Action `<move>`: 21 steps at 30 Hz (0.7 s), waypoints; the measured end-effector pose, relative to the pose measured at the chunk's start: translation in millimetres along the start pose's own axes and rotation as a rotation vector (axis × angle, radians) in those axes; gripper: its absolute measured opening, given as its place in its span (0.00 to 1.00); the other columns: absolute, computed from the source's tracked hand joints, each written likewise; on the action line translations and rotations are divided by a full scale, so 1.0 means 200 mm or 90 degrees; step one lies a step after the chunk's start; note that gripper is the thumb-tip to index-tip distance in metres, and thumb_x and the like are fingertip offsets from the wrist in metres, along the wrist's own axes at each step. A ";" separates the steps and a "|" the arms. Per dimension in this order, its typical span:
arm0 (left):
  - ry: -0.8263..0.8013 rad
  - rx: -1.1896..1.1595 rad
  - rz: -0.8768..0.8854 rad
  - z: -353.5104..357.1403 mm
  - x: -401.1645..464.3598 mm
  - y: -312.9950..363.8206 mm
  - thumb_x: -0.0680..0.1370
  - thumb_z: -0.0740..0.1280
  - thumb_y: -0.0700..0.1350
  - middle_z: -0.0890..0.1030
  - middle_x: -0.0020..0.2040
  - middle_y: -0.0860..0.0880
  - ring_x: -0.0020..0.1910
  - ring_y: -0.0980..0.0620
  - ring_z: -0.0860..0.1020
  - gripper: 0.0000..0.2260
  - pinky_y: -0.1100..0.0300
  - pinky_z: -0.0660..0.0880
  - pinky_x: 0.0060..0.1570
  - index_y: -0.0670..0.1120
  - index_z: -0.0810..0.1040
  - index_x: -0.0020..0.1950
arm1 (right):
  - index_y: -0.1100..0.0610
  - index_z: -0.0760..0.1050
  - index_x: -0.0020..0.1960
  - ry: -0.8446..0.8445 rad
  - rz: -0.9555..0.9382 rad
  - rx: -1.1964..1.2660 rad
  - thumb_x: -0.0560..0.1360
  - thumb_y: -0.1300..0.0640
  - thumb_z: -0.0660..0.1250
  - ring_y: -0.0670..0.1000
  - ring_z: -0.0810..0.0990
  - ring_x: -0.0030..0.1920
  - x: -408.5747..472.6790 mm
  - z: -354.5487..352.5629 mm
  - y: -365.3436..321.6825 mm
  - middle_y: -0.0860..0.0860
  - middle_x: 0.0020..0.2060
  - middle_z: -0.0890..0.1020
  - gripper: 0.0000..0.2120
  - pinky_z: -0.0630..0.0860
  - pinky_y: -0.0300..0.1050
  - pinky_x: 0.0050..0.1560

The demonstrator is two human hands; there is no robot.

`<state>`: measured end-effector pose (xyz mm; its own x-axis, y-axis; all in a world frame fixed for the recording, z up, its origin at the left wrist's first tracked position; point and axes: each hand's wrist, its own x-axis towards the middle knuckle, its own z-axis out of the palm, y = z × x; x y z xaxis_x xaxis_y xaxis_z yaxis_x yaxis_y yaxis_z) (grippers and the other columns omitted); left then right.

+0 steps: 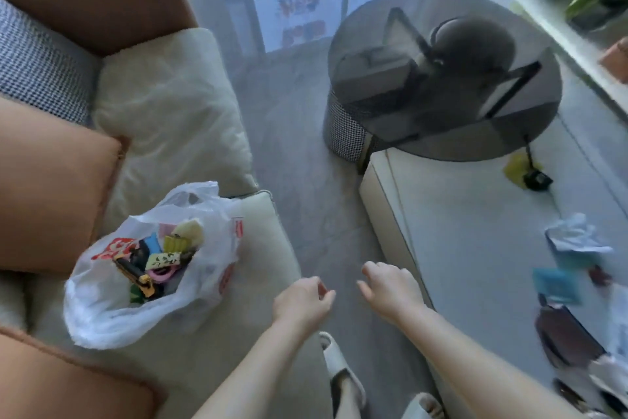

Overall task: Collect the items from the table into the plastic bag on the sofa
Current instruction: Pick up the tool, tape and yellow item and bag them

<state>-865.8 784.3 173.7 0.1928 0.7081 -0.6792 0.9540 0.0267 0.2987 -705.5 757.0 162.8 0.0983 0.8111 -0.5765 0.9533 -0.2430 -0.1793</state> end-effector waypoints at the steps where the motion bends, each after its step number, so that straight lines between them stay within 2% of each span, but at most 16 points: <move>1: -0.011 0.021 0.014 0.05 0.00 0.08 0.77 0.59 0.58 0.80 0.58 0.50 0.60 0.49 0.77 0.15 0.59 0.72 0.54 0.50 0.78 0.54 | 0.54 0.71 0.59 0.005 0.019 0.014 0.78 0.46 0.56 0.56 0.77 0.59 -0.03 0.02 0.09 0.53 0.57 0.79 0.15 0.70 0.48 0.56; 10: -0.091 0.172 0.128 0.56 -0.11 0.75 0.77 0.58 0.59 0.81 0.55 0.51 0.57 0.49 0.78 0.16 0.57 0.74 0.53 0.50 0.78 0.53 | 0.54 0.72 0.60 0.028 0.198 0.140 0.78 0.46 0.56 0.56 0.77 0.60 -0.46 0.23 0.88 0.54 0.58 0.79 0.17 0.72 0.49 0.58; 21: -0.164 0.272 0.174 1.16 -0.33 1.34 0.77 0.58 0.54 0.82 0.50 0.50 0.52 0.49 0.79 0.15 0.59 0.74 0.48 0.46 0.79 0.49 | 0.55 0.72 0.59 0.018 0.358 0.237 0.79 0.49 0.54 0.57 0.76 0.58 -1.04 0.57 1.68 0.53 0.57 0.78 0.15 0.71 0.49 0.55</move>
<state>-569.8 580.6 143.2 0.4445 0.4528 -0.7729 0.8595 -0.4586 0.2257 -438.7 445.3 131.7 0.5628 0.5202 -0.6424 0.5932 -0.7954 -0.1244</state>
